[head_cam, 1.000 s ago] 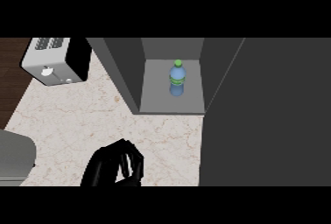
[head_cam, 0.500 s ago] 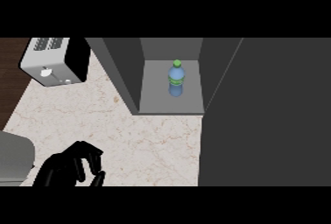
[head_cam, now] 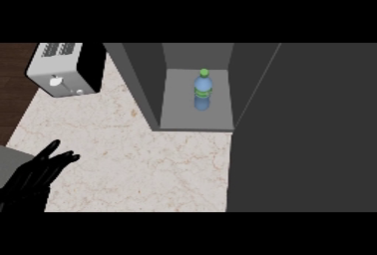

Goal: Pick up the bottled water, place it into the cabinet and close the cabinet

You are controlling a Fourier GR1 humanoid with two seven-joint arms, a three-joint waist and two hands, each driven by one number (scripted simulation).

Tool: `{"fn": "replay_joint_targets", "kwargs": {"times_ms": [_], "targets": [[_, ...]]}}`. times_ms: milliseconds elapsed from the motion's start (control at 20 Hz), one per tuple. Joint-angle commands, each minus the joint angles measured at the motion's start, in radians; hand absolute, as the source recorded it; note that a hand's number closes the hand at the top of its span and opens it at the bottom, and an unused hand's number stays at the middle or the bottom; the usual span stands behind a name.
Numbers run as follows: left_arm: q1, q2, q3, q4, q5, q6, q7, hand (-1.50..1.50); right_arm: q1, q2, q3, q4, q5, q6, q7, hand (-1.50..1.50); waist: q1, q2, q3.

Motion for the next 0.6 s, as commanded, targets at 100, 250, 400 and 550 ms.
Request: {"fn": "replay_joint_targets", "kwargs": {"times_ms": [100,250,400,550], "targets": [[0.061,0.061,0.083,-0.030,0.048,-0.046,-0.015,-1.50,-0.047,-0.028,0.080,-0.299,0.159,-0.057,0.111,1.50,0.010,-0.004,-0.004],[0.088,0.090,0.118,-0.047,0.086,-0.069,0.000,-1.50,-0.102,-0.040,0.134,-0.281,0.172,-0.075,0.143,1.50,0.022,-0.007,-0.007],[0.120,0.111,0.133,-0.034,0.110,-0.115,-0.002,-1.50,-0.168,-0.059,0.189,-0.265,0.190,-0.078,0.176,1.50,0.023,-0.010,-0.011],[0.155,0.125,0.161,-0.050,0.124,-0.123,-0.010,-1.50,-0.239,-0.063,0.231,-0.247,0.208,-0.105,0.212,1.50,0.042,-0.017,-0.011]]}}
